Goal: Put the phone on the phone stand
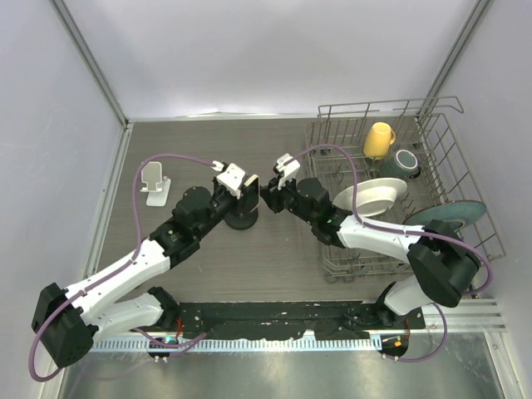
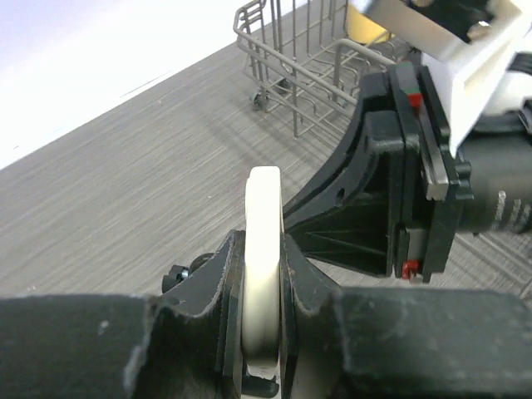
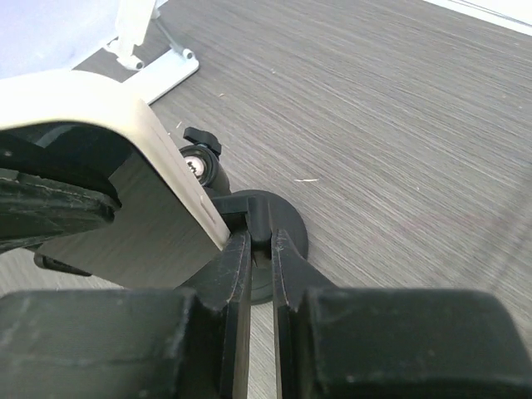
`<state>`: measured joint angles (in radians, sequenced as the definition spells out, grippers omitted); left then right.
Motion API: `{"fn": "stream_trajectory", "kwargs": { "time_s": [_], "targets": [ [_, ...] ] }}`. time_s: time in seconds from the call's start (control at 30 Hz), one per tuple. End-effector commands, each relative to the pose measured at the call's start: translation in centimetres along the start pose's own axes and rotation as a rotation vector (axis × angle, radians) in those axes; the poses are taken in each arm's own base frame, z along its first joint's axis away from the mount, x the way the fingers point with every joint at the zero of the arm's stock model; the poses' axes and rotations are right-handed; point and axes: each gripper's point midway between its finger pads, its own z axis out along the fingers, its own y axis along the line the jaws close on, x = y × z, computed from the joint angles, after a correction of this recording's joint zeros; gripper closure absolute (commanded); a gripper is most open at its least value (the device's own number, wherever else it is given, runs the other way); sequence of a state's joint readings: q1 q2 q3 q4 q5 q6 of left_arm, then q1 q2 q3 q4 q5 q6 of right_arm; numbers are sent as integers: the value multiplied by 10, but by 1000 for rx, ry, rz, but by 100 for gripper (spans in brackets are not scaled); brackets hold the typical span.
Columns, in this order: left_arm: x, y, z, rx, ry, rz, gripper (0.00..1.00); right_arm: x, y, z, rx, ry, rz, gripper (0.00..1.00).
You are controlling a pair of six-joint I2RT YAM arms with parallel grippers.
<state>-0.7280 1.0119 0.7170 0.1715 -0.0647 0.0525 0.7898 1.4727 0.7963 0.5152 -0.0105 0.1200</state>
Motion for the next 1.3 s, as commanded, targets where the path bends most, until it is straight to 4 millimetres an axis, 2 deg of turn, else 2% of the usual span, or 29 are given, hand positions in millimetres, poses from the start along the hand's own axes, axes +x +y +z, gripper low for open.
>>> {"fn": "stream_trajectory", "kwargs": {
  "time_s": [0.0, 0.07, 0.1, 0.17, 0.2, 0.27, 0.3, 0.4, 0.43, 0.57, 0.83, 0.93, 1.07, 1.1, 1.13, 1.17, 1.2, 1.23, 1.27],
  "targets": [
    [13, 95, -26, -529, 29, -15, 100, -67, -37, -16, 270, -285, 166, 100],
    [23, 102, -28, -587, 71, -22, 100, -71, -37, -22, 315, -313, 173, 100],
    [23, 102, -26, -586, 79, -14, 100, -73, -22, -22, 298, -318, 156, 100],
    [27, 102, -24, -593, 91, -9, 100, -72, -19, -23, 362, -313, 141, 100],
    [30, 101, -22, -583, 97, 7, 100, -77, -5, -22, 347, -320, 134, 100],
    [28, 100, -19, -574, 77, 28, 100, -72, 3, -19, 357, -279, 128, 100],
    [33, 99, -18, -555, 88, 68, 100, -78, 15, -22, 367, -290, 136, 100],
    [41, 98, -13, -545, 97, 100, 100, -84, 20, -32, 454, -287, 136, 100],
    [42, 95, -11, -529, 96, 103, 100, -81, 27, -33, 463, -280, 134, 100],
    [45, 86, -3, -461, 92, 127, 100, -73, 30, -29, 507, -232, 144, 100],
    [51, 83, 7, -441, 108, 128, 100, -86, 39, -44, 462, -224, 180, 100],
    [48, 84, 10, -440, 100, 121, 100, -89, 40, -46, 453, -209, 158, 100],
    [40, 73, 10, -370, 86, 105, 100, -88, 36, -44, 425, -146, 113, 100],
    [38, 69, 9, -345, 85, 92, 100, -88, 26, -41, 417, -129, 79, 98],
    [41, 65, 7, -319, 104, 92, 100, -88, 29, -38, 348, -110, 58, 96],
    [31, 62, 2, -302, 79, 81, 100, -86, 29, -34, 290, -91, 37, 95],
    [27, 55, 1, -259, 70, 70, 100, -75, 44, -30, 156, -45, 9, 87],
    [29, 50, -3, -232, 84, 66, 100, -73, 34, -28, 119, -29, -33, 80],
    [23, 45, -6, -196, 72, 62, 100, -65, 38, -28, 49, 4, -66, 70]
  ]
}}
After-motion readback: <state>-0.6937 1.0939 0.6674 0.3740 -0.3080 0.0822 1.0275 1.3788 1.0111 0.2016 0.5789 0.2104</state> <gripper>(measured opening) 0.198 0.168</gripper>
